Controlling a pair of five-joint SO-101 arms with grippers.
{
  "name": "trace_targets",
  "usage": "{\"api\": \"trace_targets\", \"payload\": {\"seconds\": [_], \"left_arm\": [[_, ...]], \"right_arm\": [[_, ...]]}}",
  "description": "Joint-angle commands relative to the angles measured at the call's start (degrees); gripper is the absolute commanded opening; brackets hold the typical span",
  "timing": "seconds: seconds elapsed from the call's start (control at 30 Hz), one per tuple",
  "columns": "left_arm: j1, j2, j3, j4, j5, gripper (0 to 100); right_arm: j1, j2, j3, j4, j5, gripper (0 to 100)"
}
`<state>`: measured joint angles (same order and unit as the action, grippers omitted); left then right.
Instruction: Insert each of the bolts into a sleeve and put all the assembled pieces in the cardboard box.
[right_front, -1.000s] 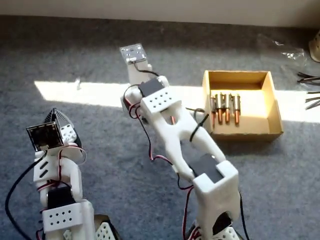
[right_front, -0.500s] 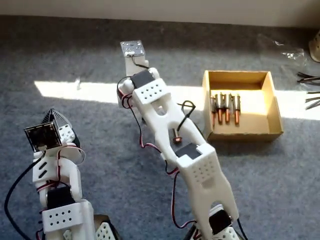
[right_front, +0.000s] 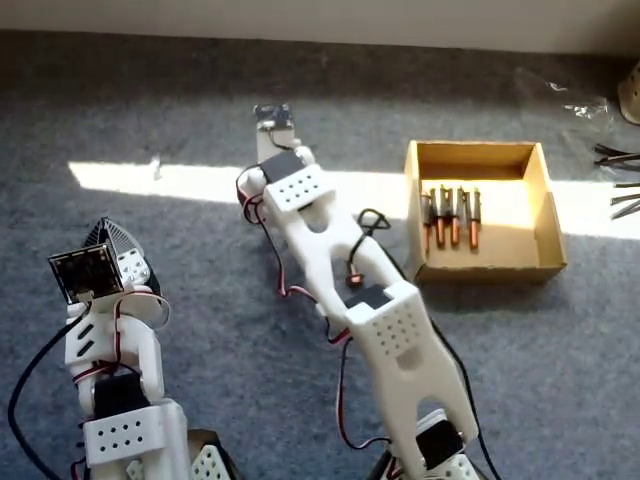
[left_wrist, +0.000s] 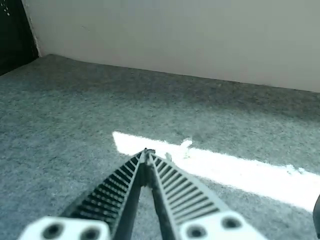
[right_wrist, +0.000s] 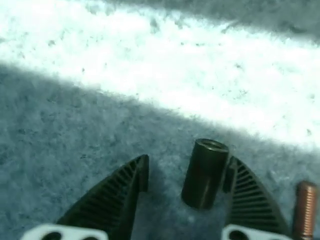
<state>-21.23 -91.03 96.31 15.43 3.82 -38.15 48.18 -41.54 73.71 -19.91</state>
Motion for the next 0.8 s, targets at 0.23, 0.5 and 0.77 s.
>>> {"api": "trace_targets", "payload": {"seconds": [0.23, 0.5, 0.77], "left_arm": [[-0.22, -0.92, 1.36, -0.97, -0.26, 1], [-0.22, -0.84, 1.36, -0.97, -0.26, 1], [0.57, -0.84, 1.36, -0.97, -0.26, 1]], "right_arm": [[1.54, 0.48, -2.59, 0.4, -0.62, 21.3], [1.54, 0.4, -2.68, 0.4, -0.62, 11.6], [1.19, 0.48, -2.68, 5.14, 0.53, 11.1]]}}
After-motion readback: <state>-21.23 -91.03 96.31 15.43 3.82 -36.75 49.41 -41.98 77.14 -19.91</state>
